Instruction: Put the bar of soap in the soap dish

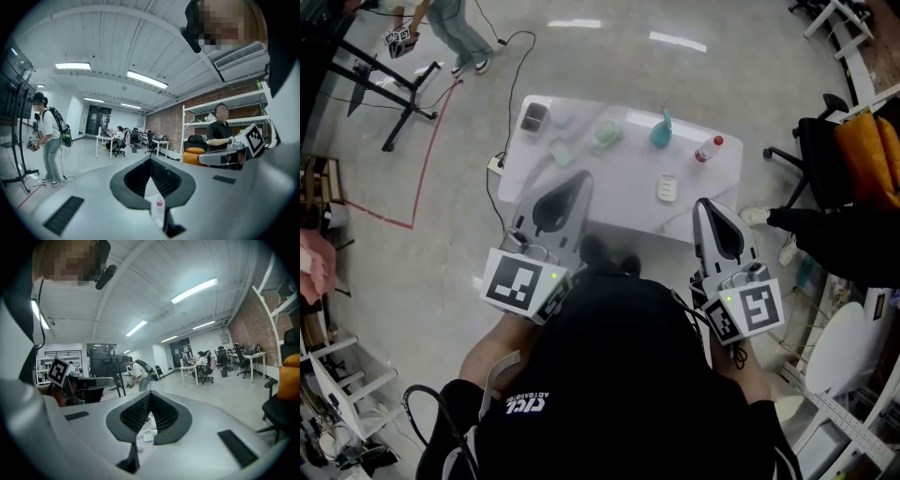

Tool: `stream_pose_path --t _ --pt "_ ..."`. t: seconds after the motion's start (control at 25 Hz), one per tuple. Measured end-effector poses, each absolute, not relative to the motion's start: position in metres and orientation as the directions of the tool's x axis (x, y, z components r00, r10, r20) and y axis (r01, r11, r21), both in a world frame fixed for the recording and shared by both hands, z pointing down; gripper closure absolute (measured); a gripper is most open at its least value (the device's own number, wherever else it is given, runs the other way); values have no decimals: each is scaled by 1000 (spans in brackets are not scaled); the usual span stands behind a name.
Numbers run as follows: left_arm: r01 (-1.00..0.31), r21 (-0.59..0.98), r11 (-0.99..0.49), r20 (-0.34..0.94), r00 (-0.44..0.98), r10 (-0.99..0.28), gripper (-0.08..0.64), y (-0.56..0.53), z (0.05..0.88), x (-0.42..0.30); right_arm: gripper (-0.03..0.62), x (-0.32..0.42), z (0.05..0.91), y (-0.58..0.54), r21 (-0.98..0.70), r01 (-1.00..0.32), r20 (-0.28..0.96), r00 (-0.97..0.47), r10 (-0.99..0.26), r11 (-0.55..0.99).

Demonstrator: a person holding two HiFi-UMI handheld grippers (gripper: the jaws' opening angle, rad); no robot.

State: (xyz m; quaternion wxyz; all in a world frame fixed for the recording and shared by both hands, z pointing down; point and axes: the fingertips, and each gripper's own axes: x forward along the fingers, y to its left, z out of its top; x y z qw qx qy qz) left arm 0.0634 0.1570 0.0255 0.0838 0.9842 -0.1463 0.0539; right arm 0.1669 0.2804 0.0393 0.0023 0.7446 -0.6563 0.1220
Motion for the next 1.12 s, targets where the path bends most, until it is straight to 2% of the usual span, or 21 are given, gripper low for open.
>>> stream_pose_path --t 0.12,0.76,1.12 --pt "-285 134 -949 91 957 -275 552 173 12 72 575 168 35 293 -168 -977 181 102 -978 -133" --pt "-265 149 -953 124 961 -248 552 203 8 93 575 201 26 318 -183 -974 162 103 -981 -132" --pt "-322 137 -937 130 943 -306 552 199 11 77 575 193 34 316 -187 -976 181 73 -981 -108"
